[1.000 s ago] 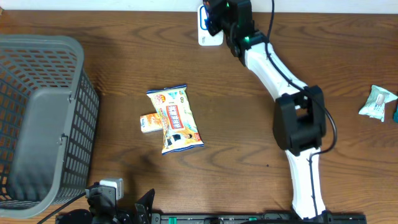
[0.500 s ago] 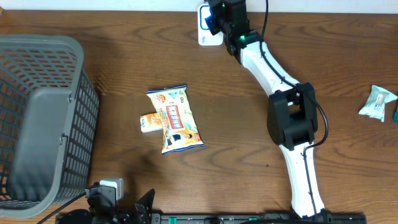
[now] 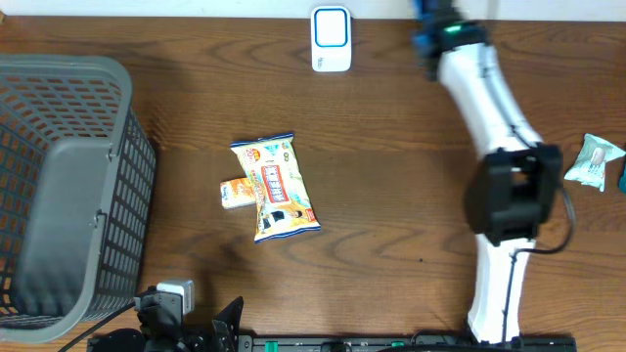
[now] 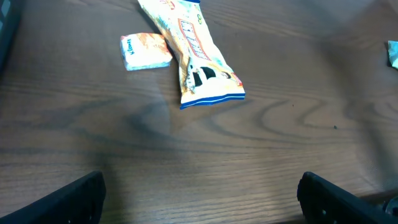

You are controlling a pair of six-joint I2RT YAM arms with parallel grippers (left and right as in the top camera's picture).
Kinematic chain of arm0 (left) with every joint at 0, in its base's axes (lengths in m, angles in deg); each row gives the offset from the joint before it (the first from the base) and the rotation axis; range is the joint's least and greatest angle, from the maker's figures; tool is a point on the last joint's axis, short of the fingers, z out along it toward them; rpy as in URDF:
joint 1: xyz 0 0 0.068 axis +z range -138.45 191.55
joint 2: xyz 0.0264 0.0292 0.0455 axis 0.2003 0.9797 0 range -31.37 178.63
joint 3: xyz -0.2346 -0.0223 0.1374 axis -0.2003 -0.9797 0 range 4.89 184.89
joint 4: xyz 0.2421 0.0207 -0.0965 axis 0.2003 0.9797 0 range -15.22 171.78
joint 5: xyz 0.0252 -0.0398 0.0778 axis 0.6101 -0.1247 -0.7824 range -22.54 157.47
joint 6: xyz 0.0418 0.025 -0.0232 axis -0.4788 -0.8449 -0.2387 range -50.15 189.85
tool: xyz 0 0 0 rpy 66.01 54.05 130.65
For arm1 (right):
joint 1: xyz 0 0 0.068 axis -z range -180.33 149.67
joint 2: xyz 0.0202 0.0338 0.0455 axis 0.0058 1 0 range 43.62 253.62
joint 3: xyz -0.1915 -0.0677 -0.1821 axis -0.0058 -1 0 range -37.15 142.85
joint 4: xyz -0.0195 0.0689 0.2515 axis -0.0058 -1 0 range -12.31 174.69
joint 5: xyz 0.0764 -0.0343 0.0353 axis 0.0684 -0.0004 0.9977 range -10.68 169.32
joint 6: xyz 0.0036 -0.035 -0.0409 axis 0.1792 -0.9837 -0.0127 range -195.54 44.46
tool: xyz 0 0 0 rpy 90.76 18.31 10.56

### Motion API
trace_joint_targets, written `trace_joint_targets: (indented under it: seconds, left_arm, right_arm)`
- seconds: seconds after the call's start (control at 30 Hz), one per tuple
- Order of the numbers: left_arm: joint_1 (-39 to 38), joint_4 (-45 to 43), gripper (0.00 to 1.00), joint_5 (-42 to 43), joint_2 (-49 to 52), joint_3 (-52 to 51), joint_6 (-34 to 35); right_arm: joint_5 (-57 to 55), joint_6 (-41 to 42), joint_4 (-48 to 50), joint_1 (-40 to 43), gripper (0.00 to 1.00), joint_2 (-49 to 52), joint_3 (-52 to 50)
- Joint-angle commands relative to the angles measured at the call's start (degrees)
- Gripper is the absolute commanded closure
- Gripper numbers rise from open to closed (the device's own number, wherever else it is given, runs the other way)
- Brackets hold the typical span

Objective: Scan the item barcode
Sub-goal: 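Move the chocolate bar off to the right table edge and release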

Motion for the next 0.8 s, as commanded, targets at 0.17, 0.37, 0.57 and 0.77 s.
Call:
trace_joint_targets:
  seconds: [0.17,0.37,0.57,0.77]
  left_arm:
    - [-0.24,0.00,0.02,0.07,-0.42,0.26,-0.96]
    - [-0.24,0.00,0.02,0.07,-0.42,0.26,-0.96]
    - [-0.24,0.00,0.02,0.07,-0.42,0.26,-0.98]
    - [-0.24,0.00,0.02,0.07,-0.42,0.26,-0.98]
  right_arm:
    - [-2.47,2.34,-1.86,18.80,0.99,4.33,-0.83]
    - [4.94,2.38,-3.41,26.56,0.97,6.19,-0.83]
    - [0.83,3.08,-3.72,30.60,0.58,5.60,-0.70]
    - [-1.99,5.20,-6.56,31.17,0.01,3.21,-0.37]
